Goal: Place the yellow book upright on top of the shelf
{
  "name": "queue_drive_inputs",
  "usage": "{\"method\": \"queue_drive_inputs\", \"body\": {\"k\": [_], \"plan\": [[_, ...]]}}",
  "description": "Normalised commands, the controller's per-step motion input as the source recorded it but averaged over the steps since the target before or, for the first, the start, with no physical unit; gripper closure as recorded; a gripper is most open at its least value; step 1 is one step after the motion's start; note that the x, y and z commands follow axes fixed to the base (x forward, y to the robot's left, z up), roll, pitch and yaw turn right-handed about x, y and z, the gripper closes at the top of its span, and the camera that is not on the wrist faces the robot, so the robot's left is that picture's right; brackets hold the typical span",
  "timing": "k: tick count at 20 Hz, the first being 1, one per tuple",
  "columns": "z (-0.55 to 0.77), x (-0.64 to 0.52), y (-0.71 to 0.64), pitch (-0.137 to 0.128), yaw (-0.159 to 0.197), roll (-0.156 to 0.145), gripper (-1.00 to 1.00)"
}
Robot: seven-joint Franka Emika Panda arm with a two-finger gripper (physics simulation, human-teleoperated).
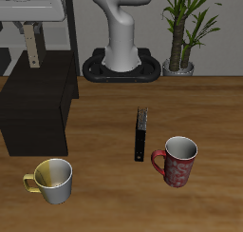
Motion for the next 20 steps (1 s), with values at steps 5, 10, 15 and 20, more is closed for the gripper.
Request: {"method": "queue_drive_inputs", "body": {"k": [5,10,15,20], "plan": [[-0.17,0.06,-0.03,0.021,-0.039,-0.007,1.00],[-0.19,0.04,0.02,0.024,-0.035,0.003,1.00],[-0.22,0.02,-0.01,0.018,-0.009,-0.008,1.00],[-0.27,0.03,-0.07,0.027,-0.011,-0.013,1.00]]}}
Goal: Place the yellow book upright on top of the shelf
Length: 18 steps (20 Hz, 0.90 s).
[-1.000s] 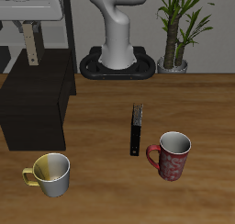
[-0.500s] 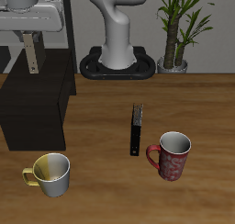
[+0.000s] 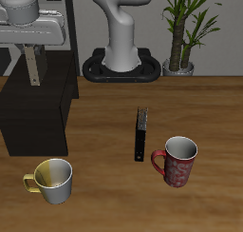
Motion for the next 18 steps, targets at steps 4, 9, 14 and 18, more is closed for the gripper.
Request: {"method": "queue_drive_inputs", "body": {"k": [4,9,14,18], "plan": [[-0.20,0.06,-0.01,0.014,0.002,-0.015,1.00],[-0.15,0.05,0.02,0.023,-0.011,-0.018,1.00],[-0.04,0.00,0.00,-0.002,-0.003,-0.033,-1.00],[0.06,0.00,-0.16,0.000,-0.029,-0.028,-1.00]]}}
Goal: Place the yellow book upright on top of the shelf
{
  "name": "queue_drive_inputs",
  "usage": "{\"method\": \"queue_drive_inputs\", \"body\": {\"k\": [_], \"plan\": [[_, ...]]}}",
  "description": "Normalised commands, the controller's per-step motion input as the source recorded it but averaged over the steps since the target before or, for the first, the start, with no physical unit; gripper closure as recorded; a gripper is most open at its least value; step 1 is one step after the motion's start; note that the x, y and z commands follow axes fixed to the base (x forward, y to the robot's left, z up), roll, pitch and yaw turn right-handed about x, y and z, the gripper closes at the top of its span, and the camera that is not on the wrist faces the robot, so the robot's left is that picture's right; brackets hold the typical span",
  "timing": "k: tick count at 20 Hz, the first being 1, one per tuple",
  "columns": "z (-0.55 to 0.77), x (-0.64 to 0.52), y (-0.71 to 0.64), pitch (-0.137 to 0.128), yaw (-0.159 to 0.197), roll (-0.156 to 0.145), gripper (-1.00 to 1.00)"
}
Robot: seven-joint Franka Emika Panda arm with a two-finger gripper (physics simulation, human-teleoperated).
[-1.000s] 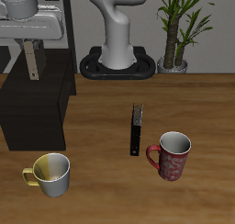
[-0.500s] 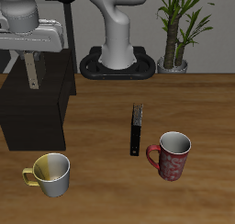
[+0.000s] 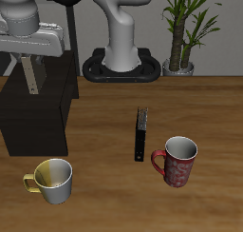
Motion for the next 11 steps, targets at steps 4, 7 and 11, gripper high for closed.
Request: {"method": "queue_drive_inputs", "body": {"k": [4,7,11], "plan": [[0.07,-0.04,-0.06,-0.016,0.021,-0.018,-1.00],[0.12,-0.07,-0.01,-0.009,-0.007,-0.010,-1.00],[0.36,-0.16,-0.04,-0.059,0.033,-0.029,-1.00]]}}
